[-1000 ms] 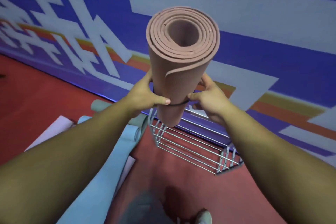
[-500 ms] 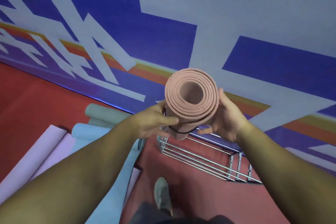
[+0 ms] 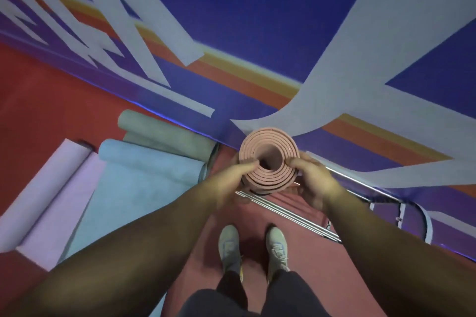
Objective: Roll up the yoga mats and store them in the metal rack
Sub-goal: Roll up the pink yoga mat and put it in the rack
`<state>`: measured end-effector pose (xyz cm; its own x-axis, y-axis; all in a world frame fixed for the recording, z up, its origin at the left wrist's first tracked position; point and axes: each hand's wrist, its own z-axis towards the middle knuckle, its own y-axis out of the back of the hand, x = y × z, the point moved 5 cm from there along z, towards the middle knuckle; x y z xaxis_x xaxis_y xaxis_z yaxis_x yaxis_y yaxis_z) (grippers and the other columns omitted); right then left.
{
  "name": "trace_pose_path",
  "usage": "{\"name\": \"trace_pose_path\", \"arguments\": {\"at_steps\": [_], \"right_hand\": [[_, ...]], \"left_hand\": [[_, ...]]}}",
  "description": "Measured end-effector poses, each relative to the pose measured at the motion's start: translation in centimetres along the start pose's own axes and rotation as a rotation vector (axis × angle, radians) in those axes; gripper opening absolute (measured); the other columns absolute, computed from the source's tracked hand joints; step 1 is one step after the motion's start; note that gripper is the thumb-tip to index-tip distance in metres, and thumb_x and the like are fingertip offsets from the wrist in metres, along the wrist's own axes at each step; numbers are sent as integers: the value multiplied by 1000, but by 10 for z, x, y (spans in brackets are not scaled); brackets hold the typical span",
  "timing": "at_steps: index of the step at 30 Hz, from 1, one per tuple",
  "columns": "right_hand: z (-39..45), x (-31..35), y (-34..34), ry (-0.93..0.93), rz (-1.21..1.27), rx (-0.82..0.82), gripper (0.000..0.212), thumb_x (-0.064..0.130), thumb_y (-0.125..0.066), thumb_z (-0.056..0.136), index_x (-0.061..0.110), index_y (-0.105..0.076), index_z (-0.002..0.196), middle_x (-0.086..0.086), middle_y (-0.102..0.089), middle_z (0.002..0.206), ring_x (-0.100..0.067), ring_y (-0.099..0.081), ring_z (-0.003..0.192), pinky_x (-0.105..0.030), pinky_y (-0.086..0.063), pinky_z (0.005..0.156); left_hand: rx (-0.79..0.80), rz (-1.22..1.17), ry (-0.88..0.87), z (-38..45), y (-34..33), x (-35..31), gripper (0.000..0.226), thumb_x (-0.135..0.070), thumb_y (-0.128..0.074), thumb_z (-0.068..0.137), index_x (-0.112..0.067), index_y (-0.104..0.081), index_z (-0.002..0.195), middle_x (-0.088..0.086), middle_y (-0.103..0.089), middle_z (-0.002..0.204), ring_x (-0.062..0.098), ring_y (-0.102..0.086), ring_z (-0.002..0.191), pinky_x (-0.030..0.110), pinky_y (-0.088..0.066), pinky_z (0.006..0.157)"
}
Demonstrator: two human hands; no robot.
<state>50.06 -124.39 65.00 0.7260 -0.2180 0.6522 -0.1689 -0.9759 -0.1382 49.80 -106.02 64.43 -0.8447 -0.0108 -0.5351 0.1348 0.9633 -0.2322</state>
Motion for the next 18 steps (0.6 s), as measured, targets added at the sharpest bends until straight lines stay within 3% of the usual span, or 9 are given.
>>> {"name": "trace_pose_path", "arguments": {"at_steps": [4, 6, 8, 10, 12, 15, 18], "right_hand": [[32, -16, 11, 5, 58, -43, 33, -2, -52, 96, 16, -70, 118, -11, -74, 99, -26, -68, 82, -41, -60, 58], [48, -23, 18, 9, 6, -86, 38, -5, -50, 95, 15, -70, 120, -10, -75, 100, -27, -69, 84, -46, -62, 63], [63, -34, 26, -8, -33, -141, 42, -7, -47, 95, 15, -69, 123, -10, -75, 103, -29, -70, 87, -50, -62, 65], [76, -48, 33, -38, -66, -168, 44, -8, -45, 96, 16, -68, 124, -14, -74, 109, -37, -69, 97, -53, -62, 67], [86, -63, 38, -68, -109, -180, 44, -11, -43, 96, 15, -68, 121, -16, -73, 105, -41, -68, 96, -52, -62, 68], [95, -79, 38, -102, -134, -129, 40, -14, -44, 96, 9, -62, 124, -13, -72, 97, -29, -68, 82, -37, -58, 60], [103, -85, 36, -143, -104, -39, 45, -16, -48, 91, 12, -59, 125, -16, -72, 103, -26, -72, 78, -31, -57, 56]], "left_hand": [[-124, -13, -18, 38, 4, 23, 32, -32, -70, 93, -39, -59, 122, -10, -75, 99, 21, -71, 89, 48, -54, 87], [-173, -23, -28, 55, -3, 28, 37, -31, -74, 83, -36, -61, 116, -1, -75, 105, 28, -72, 93, 46, -56, 81], [-181, -8, -25, 68, -11, 32, 45, -33, -71, 73, -39, -60, 116, 5, -75, 108, 26, -70, 84, 38, -57, 67], [-203, 12, -34, 79, -12, 36, 43, -26, -67, 84, -40, -59, 124, 5, -73, 111, 20, -66, 81, 27, -50, 61], [-222, 17, -51, 88, -12, 43, 43, -15, -63, 94, -33, -57, 133, 2, -71, 113, 19, -66, 90, 24, -49, 72], [-204, -44, -30, 97, -17, 55, 54, -16, -62, 98, -43, -44, 141, -12, -59, 118, 15, -59, 108, 29, -49, 91], [-215, -51, -13, 102, -23, 63, 61, -28, -69, 94, -35, -45, 150, -14, -45, 148, 17, -48, 132, 46, -45, 110]]}}
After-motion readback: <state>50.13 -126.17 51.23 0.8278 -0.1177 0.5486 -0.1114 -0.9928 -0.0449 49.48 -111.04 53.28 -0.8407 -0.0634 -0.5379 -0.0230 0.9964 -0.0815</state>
